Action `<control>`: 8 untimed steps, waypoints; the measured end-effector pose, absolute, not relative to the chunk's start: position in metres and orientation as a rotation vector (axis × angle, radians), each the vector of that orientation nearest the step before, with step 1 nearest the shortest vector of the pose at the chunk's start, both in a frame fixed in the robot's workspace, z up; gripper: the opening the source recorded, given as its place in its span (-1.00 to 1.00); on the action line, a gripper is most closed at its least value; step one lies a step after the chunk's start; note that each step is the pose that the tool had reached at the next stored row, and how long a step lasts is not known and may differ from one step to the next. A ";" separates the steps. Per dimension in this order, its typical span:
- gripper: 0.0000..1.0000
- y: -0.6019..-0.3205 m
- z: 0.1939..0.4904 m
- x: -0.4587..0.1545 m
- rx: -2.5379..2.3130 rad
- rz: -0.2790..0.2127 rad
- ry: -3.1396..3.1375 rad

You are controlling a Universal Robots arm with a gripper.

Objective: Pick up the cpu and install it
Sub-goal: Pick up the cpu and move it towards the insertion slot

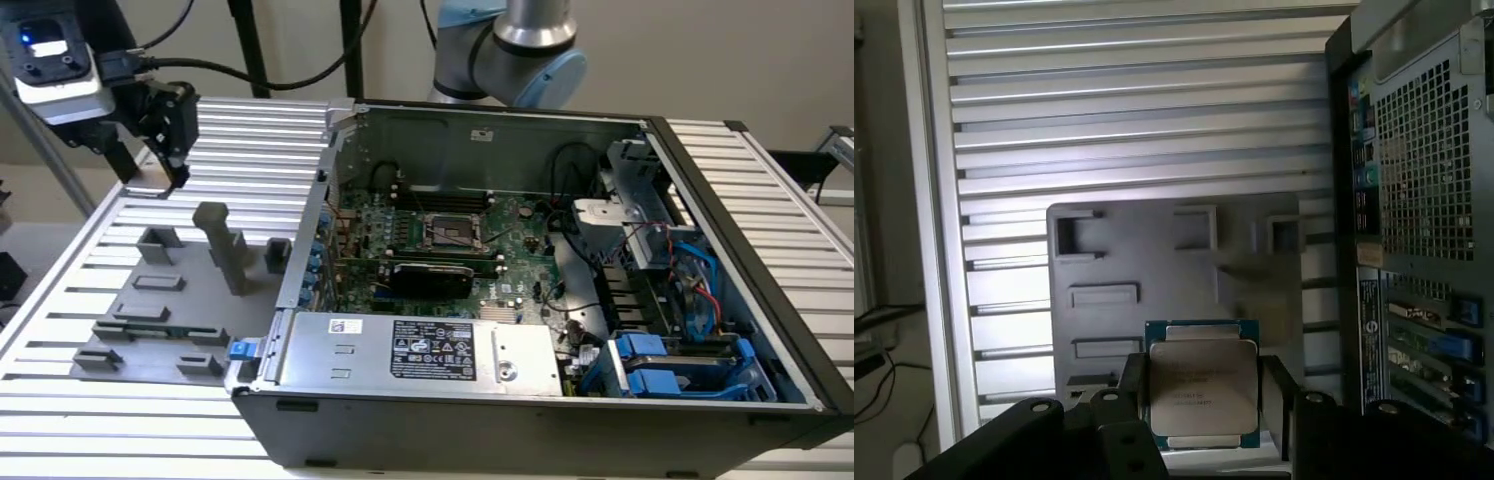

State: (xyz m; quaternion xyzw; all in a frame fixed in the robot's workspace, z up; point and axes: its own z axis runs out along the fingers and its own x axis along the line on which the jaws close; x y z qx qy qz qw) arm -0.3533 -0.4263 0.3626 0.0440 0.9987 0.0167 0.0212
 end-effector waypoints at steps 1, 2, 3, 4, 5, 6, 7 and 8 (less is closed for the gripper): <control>0.09 -0.426 0.365 -0.349 0.136 0.052 3.096; 0.09 -0.426 0.367 -0.344 0.137 0.052 3.096; 0.09 -0.426 0.369 -0.340 0.137 0.052 3.096; 0.09 -0.426 0.371 -0.335 0.137 0.052 3.096; 0.09 -0.426 0.373 -0.331 0.137 0.053 3.096; 0.09 -0.426 0.375 -0.326 0.137 0.053 3.096; 0.09 -0.425 0.376 -0.322 0.137 0.054 3.096; 0.09 -0.425 0.378 -0.317 0.137 0.055 3.096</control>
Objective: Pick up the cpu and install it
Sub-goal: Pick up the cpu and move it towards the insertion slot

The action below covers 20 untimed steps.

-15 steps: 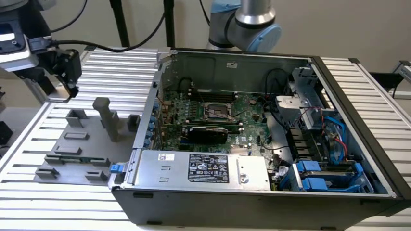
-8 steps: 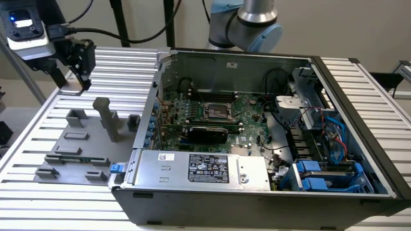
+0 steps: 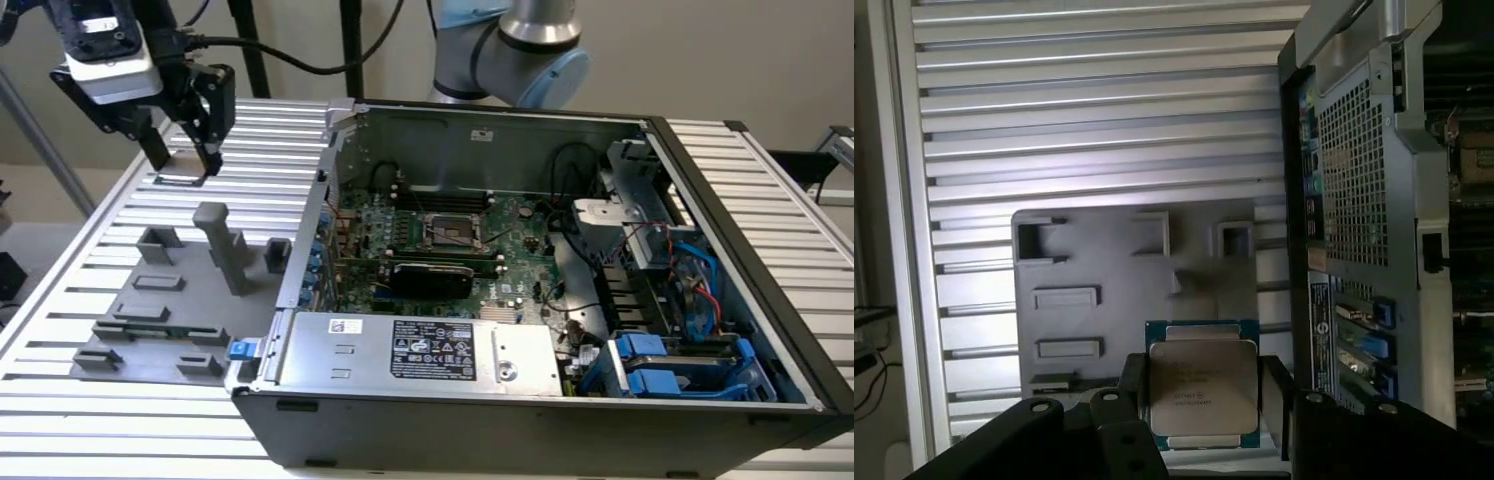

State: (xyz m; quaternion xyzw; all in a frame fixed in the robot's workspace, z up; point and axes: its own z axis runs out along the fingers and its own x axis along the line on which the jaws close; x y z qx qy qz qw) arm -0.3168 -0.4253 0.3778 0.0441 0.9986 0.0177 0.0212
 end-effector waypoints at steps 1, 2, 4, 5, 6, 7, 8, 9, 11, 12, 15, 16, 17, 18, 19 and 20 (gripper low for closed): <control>0.09 -0.425 0.379 -0.313 0.137 0.056 3.096; 0.09 -0.425 0.380 -0.308 0.137 0.058 3.096; 0.09 -0.425 0.382 -0.299 0.137 0.061 3.096; 0.09 -0.425 0.383 -0.294 0.137 0.063 3.096; 0.09 -0.425 0.384 -0.290 0.137 0.064 3.096; 0.09 -0.425 0.385 -0.285 0.137 0.066 3.096; 0.09 -0.425 0.386 -0.281 0.137 0.067 3.096; 0.09 -0.424 0.387 -0.276 0.137 0.068 3.096; 0.09 -0.424 0.389 -0.267 0.137 0.071 3.096; 0.09 -0.424 0.390 -0.262 0.137 0.072 3.096; 0.09 -0.424 0.391 -0.249 0.137 0.076 3.096; 0.09 -0.424 0.391 -0.244 0.137 0.078 3.096; 0.09 -0.424 0.392 -0.240 0.137 0.079 3.096; 0.09 -0.424 0.392 -0.235 0.137 0.081 3.096; 0.09 -0.423 0.392 -0.230 0.137 0.082 3.096; 0.09 -0.423 0.392 -0.226 0.137 0.084 3.096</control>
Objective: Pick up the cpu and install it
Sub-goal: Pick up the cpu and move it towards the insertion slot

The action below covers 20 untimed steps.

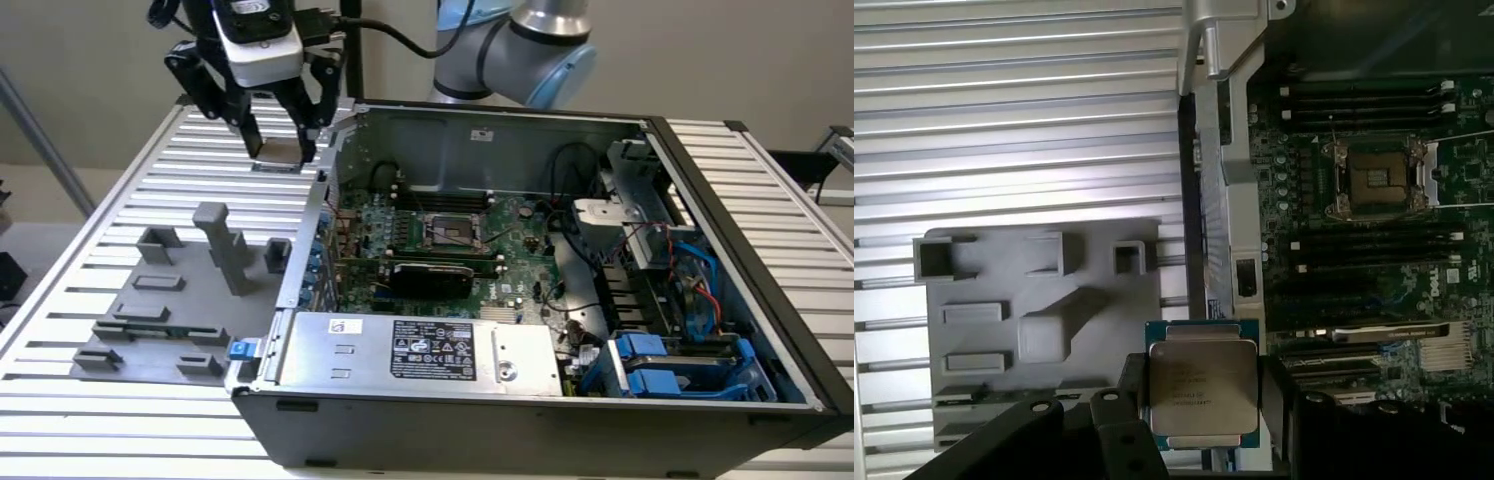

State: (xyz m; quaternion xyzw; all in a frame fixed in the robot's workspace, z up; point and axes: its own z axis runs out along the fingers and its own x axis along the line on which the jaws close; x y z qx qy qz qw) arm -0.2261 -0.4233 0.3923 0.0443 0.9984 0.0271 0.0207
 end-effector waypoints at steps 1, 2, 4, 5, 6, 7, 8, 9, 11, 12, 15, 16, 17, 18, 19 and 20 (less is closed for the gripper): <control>0.09 -0.423 0.392 -0.222 0.137 0.086 3.096; 0.09 -0.423 0.393 -0.217 0.137 0.087 3.096; 0.09 -0.423 0.393 -0.208 0.137 0.090 3.096; 0.09 -0.423 0.393 -0.203 0.137 0.091 3.096; 0.09 -0.422 0.393 -0.199 0.137 0.092 3.096; 0.09 -0.422 0.393 -0.194 0.137 0.093 3.096; 0.09 -0.422 0.393 -0.190 0.137 0.093 3.096; 0.09 -0.422 0.393 -0.185 0.137 0.094 3.096; 0.09 -0.421 0.393 -0.176 0.138 0.094 3.096; 0.09 -0.421 0.393 -0.172 0.137 0.095 3.096; 0.09 -0.419 0.393 -0.158 0.138 0.095 3.096; 0.09 -0.418 0.393 -0.153 0.138 0.095 3.096; 0.09 -0.418 0.393 -0.149 0.137 0.095 3.096; 0.09 -0.417 0.393 -0.144 0.138 0.095 3.096; 0.09 -0.416 0.393 -0.140 0.138 0.095 3.096; 0.09 -0.415 0.393 -0.136 0.137 0.095 3.096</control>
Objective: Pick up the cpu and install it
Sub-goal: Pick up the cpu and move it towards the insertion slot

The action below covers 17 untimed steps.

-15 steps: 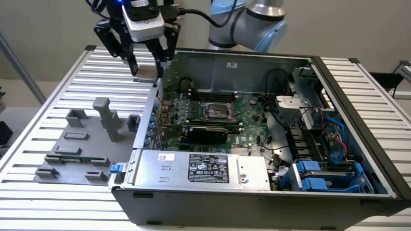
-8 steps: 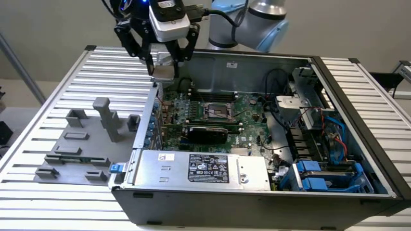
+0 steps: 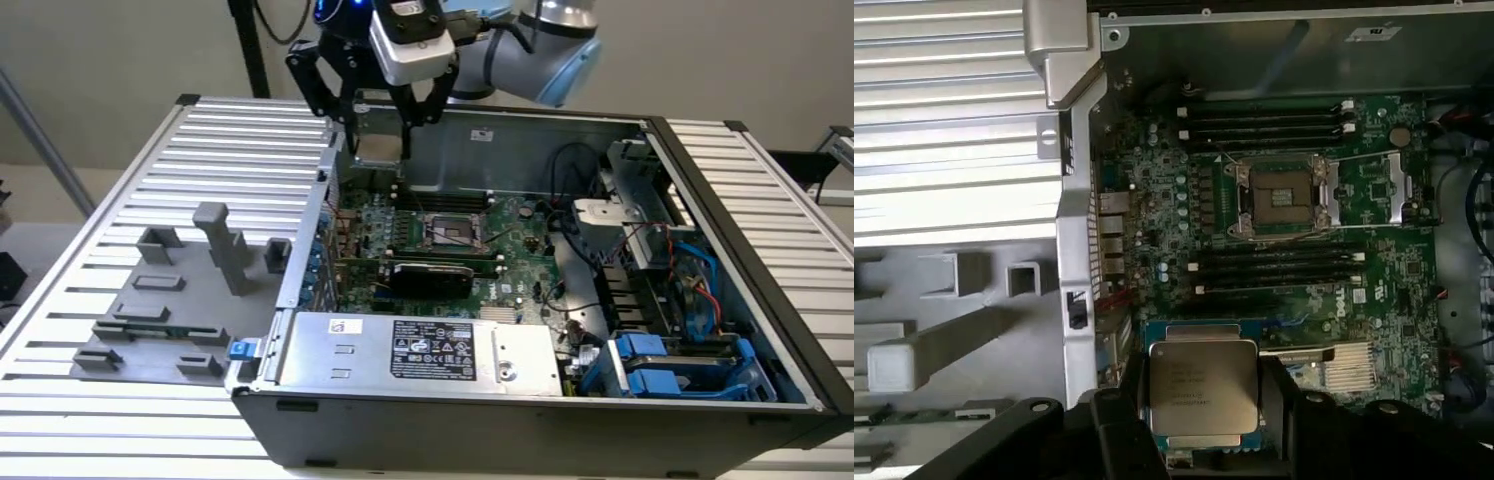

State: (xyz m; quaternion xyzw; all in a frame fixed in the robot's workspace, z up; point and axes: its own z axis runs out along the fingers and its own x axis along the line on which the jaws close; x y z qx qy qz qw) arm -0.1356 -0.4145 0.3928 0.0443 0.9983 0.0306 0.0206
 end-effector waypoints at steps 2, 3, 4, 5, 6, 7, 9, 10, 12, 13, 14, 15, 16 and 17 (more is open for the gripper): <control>0.09 -0.411 0.393 -0.128 0.137 0.095 3.096; 0.09 -0.409 0.392 -0.125 0.137 0.095 3.096; 0.09 -0.406 0.392 -0.122 0.138 0.095 3.096; 0.09 -0.403 0.391 -0.119 0.138 0.095 3.096; 0.09 -0.400 0.391 -0.116 0.138 0.095 3.096; 0.09 -0.397 0.390 -0.114 0.138 0.095 3.096; 0.09 -0.391 0.389 -0.108 0.137 0.095 3.096; 0.09 -0.387 0.388 -0.106 0.138 0.095 3.096; 0.09 -0.379 0.386 -0.101 0.138 0.095 3.096; 0.09 -0.376 0.384 -0.098 0.138 0.095 3.096; 0.09 -0.372 0.382 -0.096 0.138 0.095 3.096; 0.09 -0.368 0.380 -0.094 0.137 0.095 3.096; 0.09 -0.365 0.378 -0.092 0.137 0.095 3.096; 0.09 -0.362 0.377 -0.090 0.138 0.095 3.096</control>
